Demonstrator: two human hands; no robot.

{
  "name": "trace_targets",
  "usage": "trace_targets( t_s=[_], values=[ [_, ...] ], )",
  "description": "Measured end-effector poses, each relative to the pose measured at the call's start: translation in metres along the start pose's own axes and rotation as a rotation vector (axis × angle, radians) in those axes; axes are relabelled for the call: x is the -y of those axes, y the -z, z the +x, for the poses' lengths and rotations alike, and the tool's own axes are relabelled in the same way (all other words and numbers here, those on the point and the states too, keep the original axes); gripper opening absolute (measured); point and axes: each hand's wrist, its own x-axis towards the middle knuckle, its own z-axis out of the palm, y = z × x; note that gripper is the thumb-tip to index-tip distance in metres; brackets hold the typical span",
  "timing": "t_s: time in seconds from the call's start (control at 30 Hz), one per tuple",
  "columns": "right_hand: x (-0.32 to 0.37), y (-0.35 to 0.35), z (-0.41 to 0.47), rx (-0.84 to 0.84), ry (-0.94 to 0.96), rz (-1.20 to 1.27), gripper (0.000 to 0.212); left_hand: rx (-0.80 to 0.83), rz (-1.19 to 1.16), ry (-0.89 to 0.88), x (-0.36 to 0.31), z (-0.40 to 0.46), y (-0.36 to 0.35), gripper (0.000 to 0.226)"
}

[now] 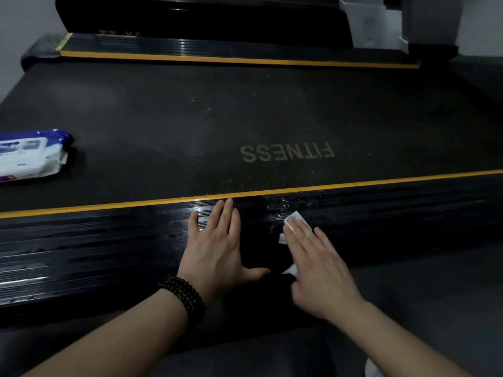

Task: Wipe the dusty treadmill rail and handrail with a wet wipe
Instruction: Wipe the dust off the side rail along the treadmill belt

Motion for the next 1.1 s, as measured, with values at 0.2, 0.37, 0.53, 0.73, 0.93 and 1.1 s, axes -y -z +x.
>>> trace_targets(
  t_s=[0.2,0.37,0.53,0.73,0.93,1.1],
  values=[
    [0.015,-0.009,-0.008,0.030,0.065,0.035,0.098,-0.001,-0.016,0.006,0.000,0.000,0.000,0.134],
    [0.006,-0.008,-0.001,-0.003,0.049,-0.003,0.099,0.005,-0.023,0.006,0.000,0.001,0.000,0.135],
    [0.025,-0.004,0.002,0.051,0.124,0.044,0.098,0.012,-0.025,0.004,0.000,0.001,0.001,0.133],
    [0.004,-0.003,-0.006,-0.009,0.067,0.005,0.101,0.009,-0.016,0.003,0.000,0.001,0.000,0.134],
    [0.035,0.004,0.014,0.048,0.148,0.062,0.096,0.021,-0.012,0.004,0.000,0.000,0.001,0.132],
    [0.020,-0.006,-0.009,0.073,0.165,-0.007,0.107,0.017,-0.018,0.010,-0.001,0.000,0.002,0.131]
  ],
)
